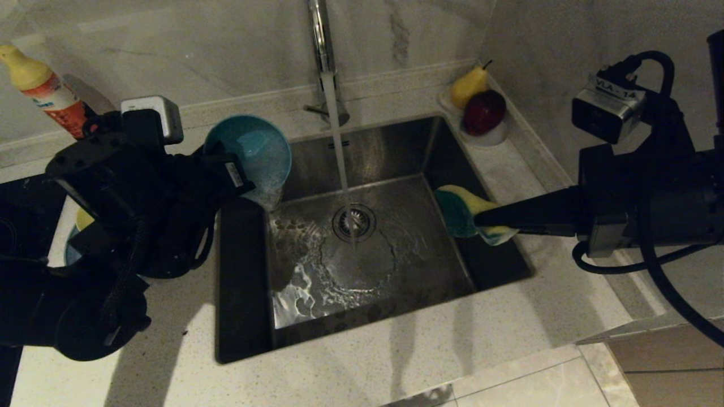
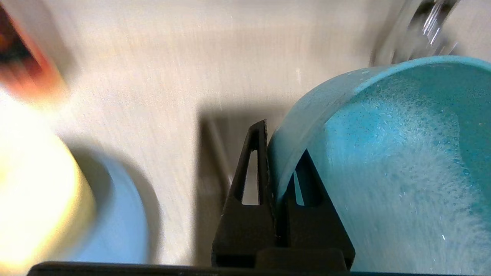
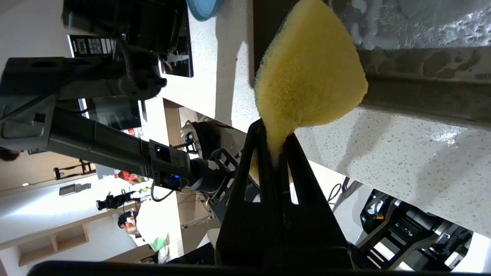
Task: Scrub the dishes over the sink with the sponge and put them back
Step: Rinse the bowl
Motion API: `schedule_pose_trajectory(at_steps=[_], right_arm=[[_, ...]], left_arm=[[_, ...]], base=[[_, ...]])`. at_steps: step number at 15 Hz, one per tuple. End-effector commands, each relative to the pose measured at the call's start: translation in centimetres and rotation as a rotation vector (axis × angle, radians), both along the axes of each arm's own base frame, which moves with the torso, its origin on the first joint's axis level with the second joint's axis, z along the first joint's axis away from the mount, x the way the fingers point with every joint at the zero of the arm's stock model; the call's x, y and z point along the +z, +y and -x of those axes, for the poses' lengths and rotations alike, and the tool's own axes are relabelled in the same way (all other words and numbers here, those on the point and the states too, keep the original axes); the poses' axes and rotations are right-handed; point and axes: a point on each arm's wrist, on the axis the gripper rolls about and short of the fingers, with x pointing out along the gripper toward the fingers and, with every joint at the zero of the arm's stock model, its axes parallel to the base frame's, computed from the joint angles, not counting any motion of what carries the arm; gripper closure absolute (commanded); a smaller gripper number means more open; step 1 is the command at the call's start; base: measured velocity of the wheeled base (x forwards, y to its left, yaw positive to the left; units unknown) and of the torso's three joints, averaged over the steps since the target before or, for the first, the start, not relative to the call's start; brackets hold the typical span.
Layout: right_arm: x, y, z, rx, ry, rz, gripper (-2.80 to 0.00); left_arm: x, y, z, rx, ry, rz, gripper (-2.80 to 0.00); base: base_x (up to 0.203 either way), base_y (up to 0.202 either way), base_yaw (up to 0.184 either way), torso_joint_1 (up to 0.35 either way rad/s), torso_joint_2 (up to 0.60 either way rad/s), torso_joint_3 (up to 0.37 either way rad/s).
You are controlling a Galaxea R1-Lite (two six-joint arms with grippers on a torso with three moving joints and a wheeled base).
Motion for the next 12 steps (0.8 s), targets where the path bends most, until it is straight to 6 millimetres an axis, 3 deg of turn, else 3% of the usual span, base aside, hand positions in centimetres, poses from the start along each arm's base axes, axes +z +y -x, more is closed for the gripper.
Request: schedule_pose_trajectory(at_steps=[1, 4, 7, 12], right_arm=[[-0.3, 0.2, -0.2, 0.001, 0.012, 0.005, 0.00], [-0.3, 0.1, -0.3, -0.003, 0.012, 0.005, 0.00], [0.0, 0.0, -0.2, -0.002, 0.001, -0.003, 0.00], [0.0, -0.1, 0.1, 0.003, 0.001, -0.003, 0.00]], left_arm=[[-0.6, 0.0, -0.3, 0.044, -0.108, -0.067, 0.00], [-2.2, -0.5, -1.2, 0.075, -0.061, -0.180, 0.00], [-1.6, -0.5, -1.2, 0.079, -0.079, -0.178, 0.00], [3.1, -0.1, -0.2, 0.081, -0.239, -0.148, 0.00]], base=[[0.000, 0.000, 0.000, 0.000, 0.00, 0.000], [0.000, 0.000, 0.000, 0.000, 0.00, 0.000], [0.000, 0.000, 0.000, 0.000, 0.00, 0.000], [0.000, 0.000, 0.000, 0.000, 0.00, 0.000]])
